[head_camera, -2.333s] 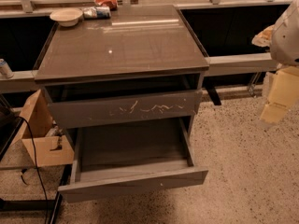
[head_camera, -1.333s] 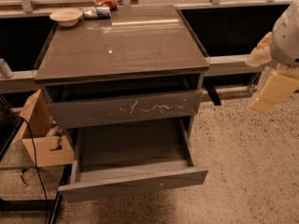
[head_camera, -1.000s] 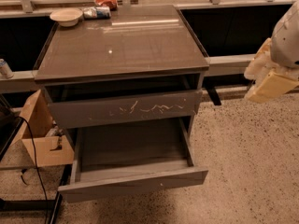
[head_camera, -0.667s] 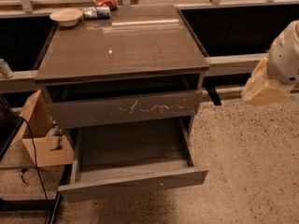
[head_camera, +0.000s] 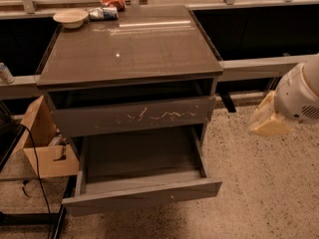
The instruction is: Close middle drawer
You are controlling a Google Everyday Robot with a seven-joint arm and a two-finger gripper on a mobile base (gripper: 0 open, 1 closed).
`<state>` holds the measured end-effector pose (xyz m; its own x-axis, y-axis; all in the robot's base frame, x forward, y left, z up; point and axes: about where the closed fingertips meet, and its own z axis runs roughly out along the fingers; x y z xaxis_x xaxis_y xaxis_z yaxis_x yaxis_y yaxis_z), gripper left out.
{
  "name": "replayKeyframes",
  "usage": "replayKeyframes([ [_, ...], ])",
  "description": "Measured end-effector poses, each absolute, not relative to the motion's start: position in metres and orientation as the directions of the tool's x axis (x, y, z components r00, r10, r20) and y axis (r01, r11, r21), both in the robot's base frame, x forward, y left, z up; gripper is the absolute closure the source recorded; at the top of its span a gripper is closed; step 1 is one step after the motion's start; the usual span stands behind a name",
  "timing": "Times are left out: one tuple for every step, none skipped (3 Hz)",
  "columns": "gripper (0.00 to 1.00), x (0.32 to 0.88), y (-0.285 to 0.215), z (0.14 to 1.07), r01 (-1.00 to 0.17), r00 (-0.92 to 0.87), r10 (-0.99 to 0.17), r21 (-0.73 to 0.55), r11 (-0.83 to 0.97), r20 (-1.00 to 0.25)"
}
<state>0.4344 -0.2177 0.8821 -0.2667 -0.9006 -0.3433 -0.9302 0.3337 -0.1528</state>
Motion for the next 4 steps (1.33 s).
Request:
replayKeyframes([
  [1.0, 0.43, -0.216, 0.815, -0.933, -0.29, -0.855, -0.073, 0.353, -0.43],
  [1.0, 0.43, -0.216, 0.816, -0.933, -0.29, -0.856, -0.074, 0.353, -0.429],
  [1.0, 0.432, -0.214, 0.798, -0.932, -0.299, -0.843, -0.054, 0.359, -0.448],
  [1.0, 0.437, -0.212, 0.77, -0.929, -0.313, -0.82, -0.025, 0.369, -0.48],
])
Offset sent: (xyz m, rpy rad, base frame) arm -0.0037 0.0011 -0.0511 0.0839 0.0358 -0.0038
